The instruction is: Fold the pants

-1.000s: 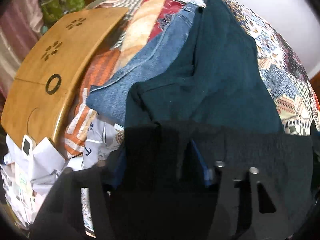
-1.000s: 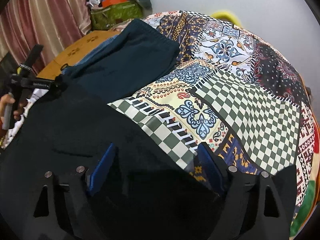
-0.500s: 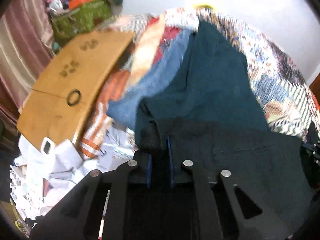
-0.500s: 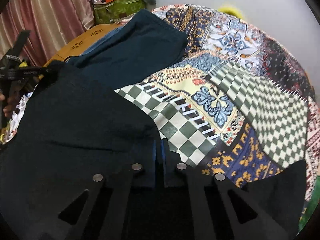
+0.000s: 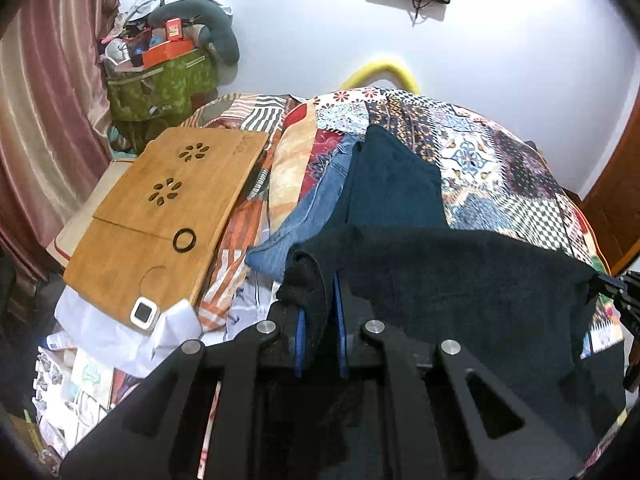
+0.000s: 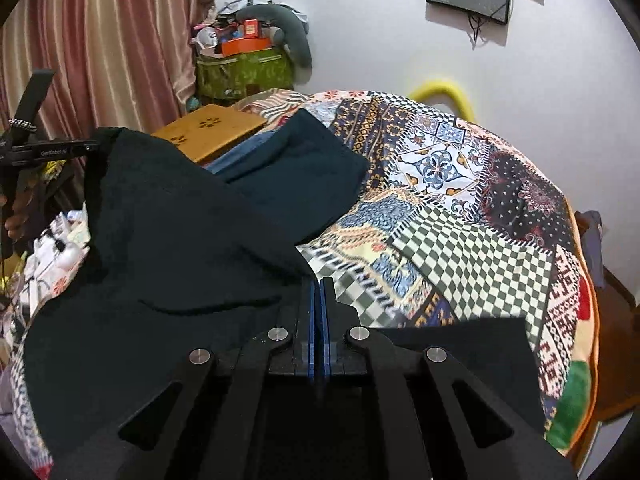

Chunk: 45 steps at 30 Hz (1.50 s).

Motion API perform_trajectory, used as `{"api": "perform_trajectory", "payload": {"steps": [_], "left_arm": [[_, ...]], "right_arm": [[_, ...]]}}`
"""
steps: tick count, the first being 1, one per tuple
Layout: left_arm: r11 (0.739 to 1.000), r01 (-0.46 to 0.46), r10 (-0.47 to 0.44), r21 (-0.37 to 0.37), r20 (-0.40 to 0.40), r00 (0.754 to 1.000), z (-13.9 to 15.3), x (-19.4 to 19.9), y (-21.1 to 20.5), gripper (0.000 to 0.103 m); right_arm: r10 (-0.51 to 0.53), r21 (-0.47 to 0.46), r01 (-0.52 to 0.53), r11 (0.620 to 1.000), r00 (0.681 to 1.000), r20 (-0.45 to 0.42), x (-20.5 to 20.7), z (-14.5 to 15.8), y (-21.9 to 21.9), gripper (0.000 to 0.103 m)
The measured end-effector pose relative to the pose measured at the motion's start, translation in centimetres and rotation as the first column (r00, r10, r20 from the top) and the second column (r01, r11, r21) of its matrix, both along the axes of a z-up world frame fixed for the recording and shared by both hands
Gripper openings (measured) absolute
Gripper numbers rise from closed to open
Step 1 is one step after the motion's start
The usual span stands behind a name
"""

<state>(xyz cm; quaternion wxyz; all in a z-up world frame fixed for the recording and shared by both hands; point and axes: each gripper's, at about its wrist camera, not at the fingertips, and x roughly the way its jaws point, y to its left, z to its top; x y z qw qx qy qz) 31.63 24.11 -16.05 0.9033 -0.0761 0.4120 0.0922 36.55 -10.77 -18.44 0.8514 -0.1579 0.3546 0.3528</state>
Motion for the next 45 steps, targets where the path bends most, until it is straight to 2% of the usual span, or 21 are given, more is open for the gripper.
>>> {"api": "perform_trajectory", "payload": {"steps": [9, 18, 21, 26, 28, 32, 35, 38, 42, 45], "left_arm": [[0.999, 0.039, -0.039, 0.008, -0.002, 0.999, 0.8, -8.4, -1.2, 0.011], [0.999, 0.033, -0.033, -0.012, -0.031, 0.999, 0.0, -14.6, -1.2, 0.01], [0.999, 0.016, -0.018, -0.039, -0.048, 0.999, -1.2, -16.4, -1.1, 0.01], [0.994, -0.037, 0.027, -0.102, -0.101, 0.995, -4.6, -19.0, -0.5, 0.01], [0.991, -0.075, 0.06, -0.113, -0.13, 0.99, -6.2, -19.9, -0.2, 0.005], [0.977, -0.125, 0.092, -0.17, -0.188, 0.978, -9.1, -21.2, 0.8, 0.004], [0.978, -0.139, 0.102, -0.156, -0.223, 0.969, -10.2, -21.6, 0.9, 0.004], [0.98, -0.148, 0.116, -0.131, -0.23, 0.966, -10.0, -21.9, 1.1, 0.004], [0.985, -0.146, 0.127, -0.09, -0.192, 0.973, -8.0, -22.1, 1.3, 0.005], [0.99, -0.131, 0.121, -0.053, -0.151, 0.981, -6.0, -21.8, 1.2, 0.013]], "right_arm": [[0.029, 0.007, -0.028, 1.0, 1.0, -0.007, -7.0, -0.6, -1.2, 0.002], [0.052, 0.014, -0.051, 0.999, 0.999, -0.017, -12.3, -1.7, -1.6, 0.002], [0.055, 0.012, -0.054, 0.998, 0.998, -0.026, -13.9, -2.5, -1.7, 0.002], [0.056, 0.008, -0.055, 0.998, 0.997, -0.052, -15.9, -4.3, -1.9, 0.002], [0.054, 0.002, -0.053, 0.999, 0.996, -0.067, -16.4, -5.1, -1.8, 0.002], [0.04, 0.002, -0.04, 0.999, 0.996, -0.077, -17.4, -6.5, -2.1, 0.002], [0.024, 0.029, -0.022, 0.999, 0.995, -0.094, -17.4, -6.3, -2.5, 0.004], [0.024, 0.027, -0.021, 0.999, 0.995, -0.096, -17.8, -6.1, -2.6, 0.007], [0.032, 0.011, -0.032, 0.999, 0.996, -0.087, -18.2, -4.9, -3.1, 0.009], [0.046, 0.032, -0.044, 0.999, 0.996, -0.076, -18.2, -3.6, -3.9, 0.011]]}}
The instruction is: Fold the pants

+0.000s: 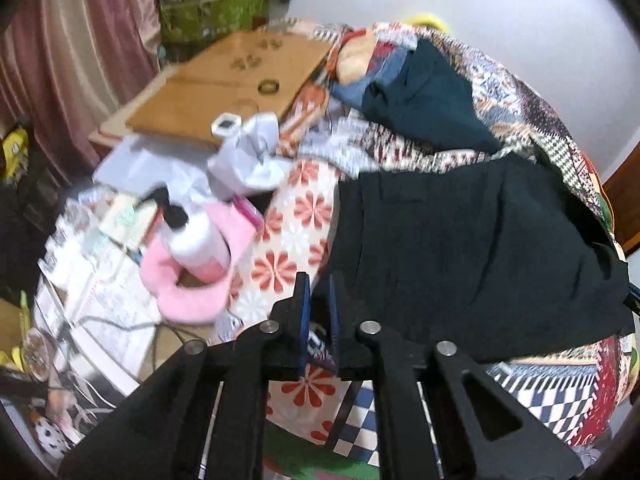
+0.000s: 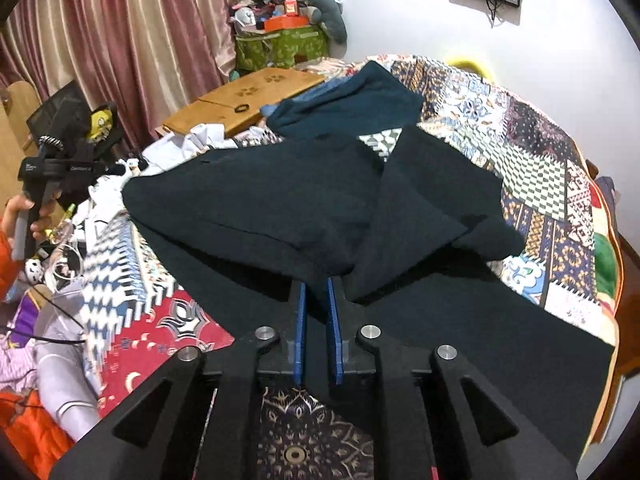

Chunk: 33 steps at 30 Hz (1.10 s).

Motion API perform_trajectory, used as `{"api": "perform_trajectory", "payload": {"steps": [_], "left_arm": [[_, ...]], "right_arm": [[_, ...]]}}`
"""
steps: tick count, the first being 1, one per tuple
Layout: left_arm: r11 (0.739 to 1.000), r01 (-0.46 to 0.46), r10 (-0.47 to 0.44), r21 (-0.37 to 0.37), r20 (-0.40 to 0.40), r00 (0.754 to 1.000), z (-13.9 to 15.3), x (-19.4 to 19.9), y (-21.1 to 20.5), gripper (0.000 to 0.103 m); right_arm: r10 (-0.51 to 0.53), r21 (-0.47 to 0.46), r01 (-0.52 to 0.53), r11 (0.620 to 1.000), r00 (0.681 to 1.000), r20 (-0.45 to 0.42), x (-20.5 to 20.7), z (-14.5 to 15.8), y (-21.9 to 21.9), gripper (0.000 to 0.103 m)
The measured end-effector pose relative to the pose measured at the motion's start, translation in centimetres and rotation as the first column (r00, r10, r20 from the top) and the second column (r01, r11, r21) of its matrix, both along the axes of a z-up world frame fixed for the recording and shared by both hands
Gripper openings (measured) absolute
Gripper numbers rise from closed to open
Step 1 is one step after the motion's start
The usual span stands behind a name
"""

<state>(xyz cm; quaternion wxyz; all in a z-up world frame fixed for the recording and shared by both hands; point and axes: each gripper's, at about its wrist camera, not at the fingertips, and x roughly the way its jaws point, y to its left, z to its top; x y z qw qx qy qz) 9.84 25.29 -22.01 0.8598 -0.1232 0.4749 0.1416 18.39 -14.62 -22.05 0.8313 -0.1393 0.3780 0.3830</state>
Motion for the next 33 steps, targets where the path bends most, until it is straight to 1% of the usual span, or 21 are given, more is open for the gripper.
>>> {"api": "perform_trajectory", "payload": {"steps": [2, 4, 5, 6, 7, 8, 9, 10, 13, 15, 17, 19, 23, 27, 30, 33], "left_arm": [[0.999, 0.013, -0.014, 0.031, 0.022, 1.0, 1.3, 0.5, -0.3, 0.02], [0.998, 0.029, -0.032, 0.049, 0.047, 0.998, 2.4, 1.2, -0.8, 0.035], [0.998, 0.037, -0.04, 0.053, 0.061, 0.997, 2.9, 1.6, -1.1, 0.039], [0.997, 0.048, -0.052, 0.057, 0.079, 0.996, 3.5, 2.2, -1.4, 0.046], [0.997, 0.055, -0.06, 0.059, 0.089, 0.994, 3.9, 2.6, -1.7, 0.053], [0.996, 0.065, -0.071, 0.062, 0.103, 0.992, 4.4, 3.2, -2.1, 0.056], [0.995, 0.073, -0.08, 0.065, 0.114, 0.99, 4.8, 3.8, -2.4, 0.062], [0.994, 0.078, -0.086, 0.071, 0.121, 0.989, 5.1, 4.3, -2.8, 0.069], [0.991, 0.098, -0.111, 0.094, 0.143, 0.984, 5.8, 6.5, -3.8, 0.079], [0.988, 0.112, -0.127, 0.104, 0.144, 0.981, 5.9, 8.0, -4.3, 0.084], [0.986, 0.127, -0.142, 0.104, 0.146, 0.979, 5.9, 9.6, -4.8, 0.086], [0.985, 0.142, -0.155, 0.097, 0.137, 0.978, 5.5, 11.3, -5.1, 0.088], [0.983, 0.167, -0.175, 0.082, 0.115, 0.978, 4.3, 14.6, -5.6, 0.089], [0.976, 0.196, -0.203, 0.091, 0.078, 0.976, 2.4, 17.8, -6.3, 0.089], [0.973, 0.217, -0.221, 0.083, 0.049, 0.974, 0.8, 19.6, -6.7, 0.089], [0.97, 0.235, -0.237, 0.068, 0.017, 0.971, -0.9, 21.0, -7.1, 0.089]], "right_arm": [[-0.002, 0.015, 0.002, 1.0, 1.0, 0.021, 0.3, 1.1, -0.4, 0.012], [-0.016, 0.03, 0.015, 0.999, 0.999, 0.036, 1.0, 2.1, -0.7, 0.014], [-0.021, 0.039, 0.02, 0.999, 0.999, 0.04, 1.3, 2.5, -0.9, 0.016], [-0.032, 0.053, 0.03, 0.998, 0.998, 0.046, 1.9, 3.0, -1.0, 0.018], [-0.042, 0.062, 0.039, 0.997, 0.998, 0.052, 2.3, 3.3, -1.1, 0.022], [-0.053, 0.069, 0.049, 0.996, 0.997, 0.058, 2.8, 3.6, -1.0, 0.027], [-0.068, 0.076, 0.063, 0.995, 0.996, 0.065, 3.6, 4.0, -0.9, 0.03], [-0.079, 0.08, 0.073, 0.994, 0.994, 0.07, 4.2, 4.2, -0.9, 0.035], [-0.101, 0.086, 0.094, 0.992, 0.992, 0.074, 6.6, 4.7, -0.3, 0.046], [-0.108, 0.083, 0.102, 0.991, 0.992, 0.071, 8.2, 4.8, 0.2, 0.05], [-0.117, 0.075, 0.112, 0.991, 0.991, 0.062, 10.2, 4.6, 0.8, 0.053], [-0.115, 0.064, 0.112, 0.992, 0.993, 0.04, 12.2, 4.1, 1.5, 0.053], [-0.116, 0.03, 0.116, 0.993, 0.993, 0.005, 15.8, 2.8, 3.3, 0.054], [-0.117, -0.014, 0.117, 0.993, 0.992, -0.043, 19.9, 0.9, 5.6, 0.054], [-0.133, -0.043, 0.129, 0.991, 0.987, -0.096, 22.9, -0.9, 7.2, 0.054], [-0.163, -0.075, 0.153, 0.985, 0.973, -0.161, 25.6, -3.2, 8.5, 0.054]]}}
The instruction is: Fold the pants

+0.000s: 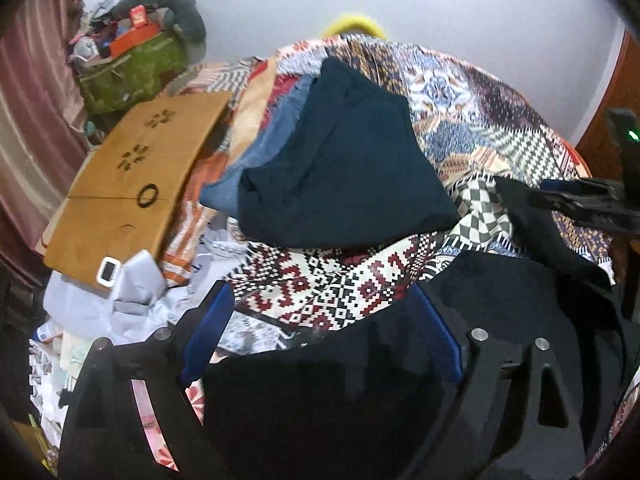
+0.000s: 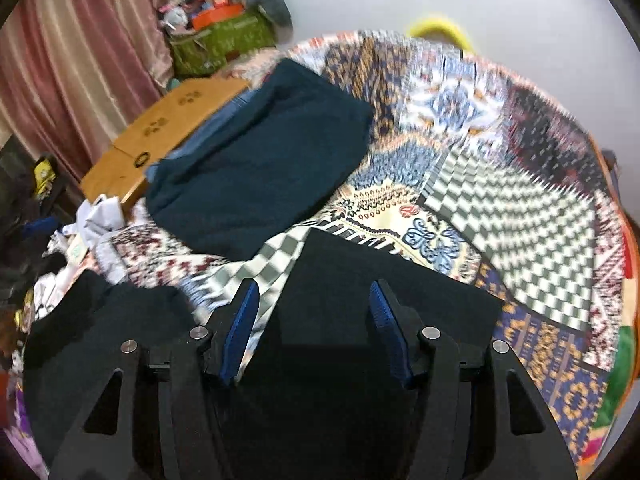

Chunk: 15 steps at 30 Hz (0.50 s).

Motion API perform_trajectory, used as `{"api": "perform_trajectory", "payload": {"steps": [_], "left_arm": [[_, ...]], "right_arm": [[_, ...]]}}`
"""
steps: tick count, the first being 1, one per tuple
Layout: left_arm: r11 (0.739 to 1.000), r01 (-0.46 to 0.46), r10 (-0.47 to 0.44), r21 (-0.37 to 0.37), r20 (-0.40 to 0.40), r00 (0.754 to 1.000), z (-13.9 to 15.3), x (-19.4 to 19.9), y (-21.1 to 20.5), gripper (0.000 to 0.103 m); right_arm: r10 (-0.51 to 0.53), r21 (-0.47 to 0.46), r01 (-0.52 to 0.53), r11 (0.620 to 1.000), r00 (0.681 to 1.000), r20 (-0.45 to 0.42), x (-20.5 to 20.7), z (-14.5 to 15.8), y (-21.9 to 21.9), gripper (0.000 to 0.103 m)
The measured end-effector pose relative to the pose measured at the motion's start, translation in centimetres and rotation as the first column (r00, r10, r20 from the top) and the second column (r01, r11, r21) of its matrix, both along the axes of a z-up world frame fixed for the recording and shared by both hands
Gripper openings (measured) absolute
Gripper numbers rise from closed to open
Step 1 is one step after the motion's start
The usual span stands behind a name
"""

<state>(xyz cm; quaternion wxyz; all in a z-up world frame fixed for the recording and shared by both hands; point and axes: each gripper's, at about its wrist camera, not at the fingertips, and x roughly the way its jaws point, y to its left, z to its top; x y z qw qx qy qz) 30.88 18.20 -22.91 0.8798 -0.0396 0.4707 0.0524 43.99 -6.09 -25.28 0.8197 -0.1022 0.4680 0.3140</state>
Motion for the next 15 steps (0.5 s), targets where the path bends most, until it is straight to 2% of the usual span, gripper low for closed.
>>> {"api": "perform_trajectory", "payload": {"steps": [3, 6, 7, 8, 9, 11, 13, 15], "left_arm": [[1.0, 0.017, -0.017, 0.011, -0.024, 1.0, -1.4, 0.8, -0.5, 0.089], [0.999, 0.043, -0.041, 0.032, -0.038, 0.998, -2.3, 1.1, -1.2, 0.089], [0.998, 0.052, -0.051, 0.037, -0.043, 0.998, -2.6, 1.1, -1.5, 0.089], [0.998, 0.059, -0.057, 0.039, -0.046, 0.997, -2.8, 1.0, -1.7, 0.089], [0.997, 0.066, -0.064, 0.04, -0.05, 0.997, -2.9, 1.0, -2.0, 0.089], [0.996, 0.076, -0.073, 0.049, -0.056, 0.996, -3.0, 0.8, -2.4, 0.089], [0.995, 0.085, -0.082, 0.053, -0.06, 0.995, -2.8, 0.6, -2.9, 0.089], [0.994, 0.094, -0.091, 0.054, -0.064, 0.994, -2.5, 0.2, -3.4, 0.089]], "right_arm": [[-0.018, -0.031, 0.016, 0.999, 0.998, -0.058, 1.4, -2.2, 0.9, 0.054], [-0.011, -0.047, 0.009, 0.999, 0.999, -0.048, 1.3, -3.3, 1.1, 0.053], [-0.014, -0.057, 0.012, 0.998, 0.999, -0.033, 1.1, -3.3, 0.9, 0.049], [-0.016, -0.063, 0.015, 0.998, 1.0, -0.026, 1.0, -3.3, 0.7, 0.039], [-0.02, -0.046, 0.018, 0.999, 0.999, -0.034, 0.9, -3.3, 0.2, 0.036], [-0.028, -0.012, 0.027, 1.0, 0.998, -0.064, 1.0, -3.0, -0.6, 0.016], [-0.04, 0.017, 0.041, 0.999, 0.997, -0.067, 0.5, -2.4, -1.5, 0.008], [-0.044, 0.005, 0.044, 0.999, 0.999, -0.03, -0.4, -1.5, -2.2, 0.005]]}}
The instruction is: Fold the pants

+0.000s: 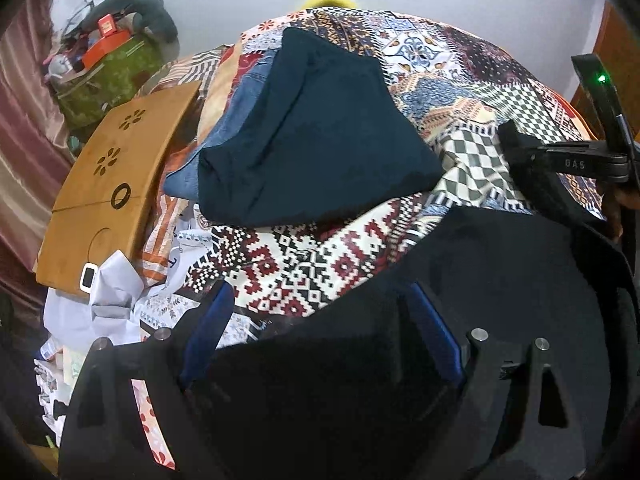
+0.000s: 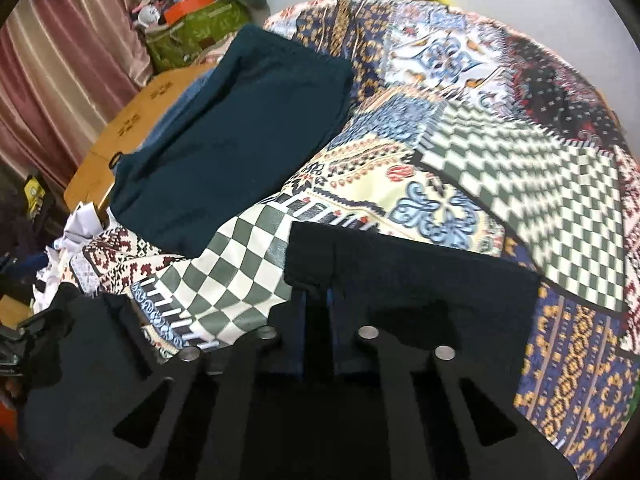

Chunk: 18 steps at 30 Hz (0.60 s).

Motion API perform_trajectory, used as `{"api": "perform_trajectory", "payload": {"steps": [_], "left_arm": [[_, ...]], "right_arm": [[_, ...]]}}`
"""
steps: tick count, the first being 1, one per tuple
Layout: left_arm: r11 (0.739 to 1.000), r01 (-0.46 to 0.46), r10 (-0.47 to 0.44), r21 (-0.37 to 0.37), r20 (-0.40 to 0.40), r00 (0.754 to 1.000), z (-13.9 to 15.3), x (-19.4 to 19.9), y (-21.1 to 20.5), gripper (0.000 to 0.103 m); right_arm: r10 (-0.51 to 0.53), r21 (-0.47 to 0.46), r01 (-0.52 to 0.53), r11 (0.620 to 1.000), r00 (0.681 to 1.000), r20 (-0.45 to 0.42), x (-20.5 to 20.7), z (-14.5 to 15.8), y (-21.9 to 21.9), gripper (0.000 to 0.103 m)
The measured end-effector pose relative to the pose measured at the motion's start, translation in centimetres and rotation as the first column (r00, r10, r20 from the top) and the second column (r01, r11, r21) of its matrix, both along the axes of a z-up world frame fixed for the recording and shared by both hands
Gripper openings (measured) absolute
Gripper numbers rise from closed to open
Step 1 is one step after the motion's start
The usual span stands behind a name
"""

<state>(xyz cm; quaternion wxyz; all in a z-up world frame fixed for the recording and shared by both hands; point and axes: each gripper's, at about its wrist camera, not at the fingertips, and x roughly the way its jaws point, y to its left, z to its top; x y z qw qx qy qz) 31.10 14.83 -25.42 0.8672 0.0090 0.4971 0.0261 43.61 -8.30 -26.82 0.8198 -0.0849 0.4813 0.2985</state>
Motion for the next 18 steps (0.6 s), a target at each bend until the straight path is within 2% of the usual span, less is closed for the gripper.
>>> {"api": "perform_trajectory", "payload": {"steps": [5, 12, 18], "left_arm": [[0.999, 0.033, -0.032, -0.012, 0.011, 0.999, 1.6, -1.2, -1.9, 0.089], [0.994, 0.107, -0.107, -0.037, -0.005, 0.994, 3.1, -2.8, -6.7, 0.09], [0.978, 0.201, -0.204, -0.051, -0.066, 0.977, 2.7, -3.6, -12.3, 0.09]], "right_arm": [[-0.03, 0.037, 0.028, 0.999, 0.998, 0.06, -2.4, 3.3, -3.9, 0.005], [-0.154, 0.141, 0.134, 0.981, 0.978, 0.14, -6.3, 9.3, -12.7, 0.005], [-0.245, 0.231, 0.198, 0.953, 0.95, 0.195, -9.8, 13.3, -20.1, 0.005]]}}
